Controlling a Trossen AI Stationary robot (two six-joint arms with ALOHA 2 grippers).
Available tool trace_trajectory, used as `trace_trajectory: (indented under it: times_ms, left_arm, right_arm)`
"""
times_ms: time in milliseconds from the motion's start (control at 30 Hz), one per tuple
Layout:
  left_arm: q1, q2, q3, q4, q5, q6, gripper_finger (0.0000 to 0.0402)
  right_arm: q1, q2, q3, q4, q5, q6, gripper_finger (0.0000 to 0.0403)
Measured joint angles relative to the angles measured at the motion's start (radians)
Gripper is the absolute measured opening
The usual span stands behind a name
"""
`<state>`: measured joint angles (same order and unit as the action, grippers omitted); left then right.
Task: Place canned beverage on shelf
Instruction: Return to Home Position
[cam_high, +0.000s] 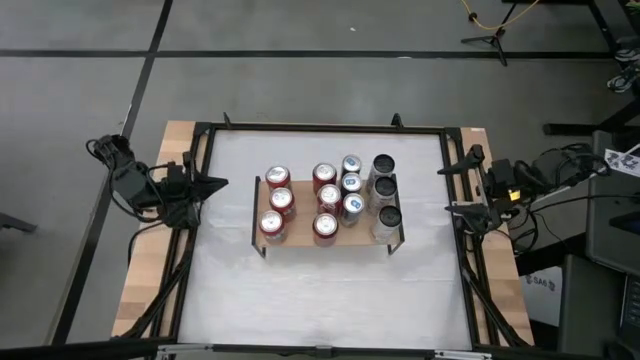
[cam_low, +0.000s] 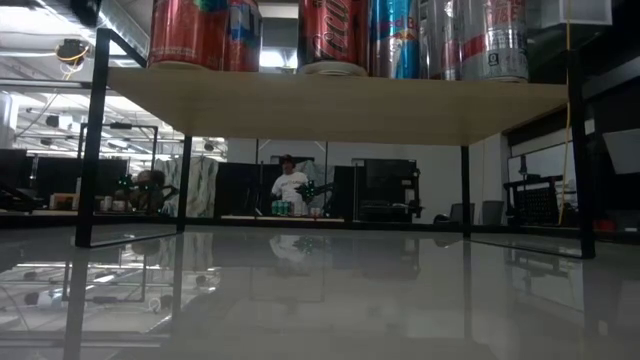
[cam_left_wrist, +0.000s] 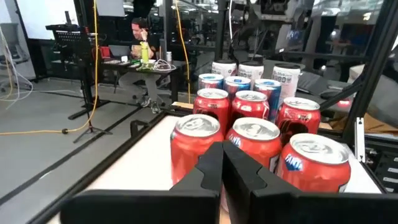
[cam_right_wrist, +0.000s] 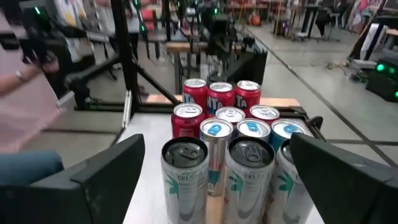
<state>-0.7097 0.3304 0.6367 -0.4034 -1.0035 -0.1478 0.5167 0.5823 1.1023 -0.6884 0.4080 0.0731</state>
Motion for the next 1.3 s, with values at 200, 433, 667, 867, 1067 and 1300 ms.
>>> trace_trajectory:
  times_ms: [200, 433, 667, 867, 1067, 1300]
  left_arm:
    - [0.000, -0.111, -0.087, 0.003, 0.002, 0.000, 0.0000]
    - [0.001, -0.230, -0.196, 0.057, -0.011, 0.042, 0.0000]
    - [0.005, -0.312, -0.367, 0.389, -0.007, 0.263, 0.0000]
    - [0.092, -0.323, -0.509, 0.730, 0.123, 0.450, 0.0000]
    - [0.242, -0.323, -0.576, 0.798, 0.233, 0.384, 0.0000]
    - [0.386, -0.323, -0.586, 0.767, 0.361, 0.338, 0.0000]
  right_arm:
    - [0.000, -0.180, -0.214, 0.143, 0.000, 0.000, 0.0392]
    - [0.000, -0.354, -0.419, 0.274, -0.001, -0.002, 0.0392]
    - [0.000, -0.453, -0.577, 0.466, -0.027, -0.037, 0.0392]
    - [0.000, -0.455, -0.662, 0.574, -0.062, -0.054, 0.0392]
    - [-0.018, -0.455, -0.709, 0.663, -0.064, -0.061, 0.0392]
    - [-0.120, -0.447, -0.721, 0.681, -0.170, -0.043, 0.0392]
